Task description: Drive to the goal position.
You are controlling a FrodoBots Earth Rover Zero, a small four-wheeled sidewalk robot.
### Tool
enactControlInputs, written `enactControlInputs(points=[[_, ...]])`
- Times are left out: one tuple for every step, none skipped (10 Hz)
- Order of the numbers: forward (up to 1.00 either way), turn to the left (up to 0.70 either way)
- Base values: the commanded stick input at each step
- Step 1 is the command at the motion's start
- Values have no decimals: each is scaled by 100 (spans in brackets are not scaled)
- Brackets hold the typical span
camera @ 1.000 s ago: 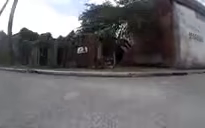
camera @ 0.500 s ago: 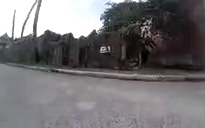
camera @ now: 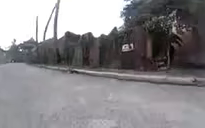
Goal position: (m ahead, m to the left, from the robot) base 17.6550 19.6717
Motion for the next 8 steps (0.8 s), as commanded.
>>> enactControlInputs(points=[[100, 37], [100, 37], [100, 37], [100, 37], [100, 37], [100, 37], [100, 37], [100, 36]])
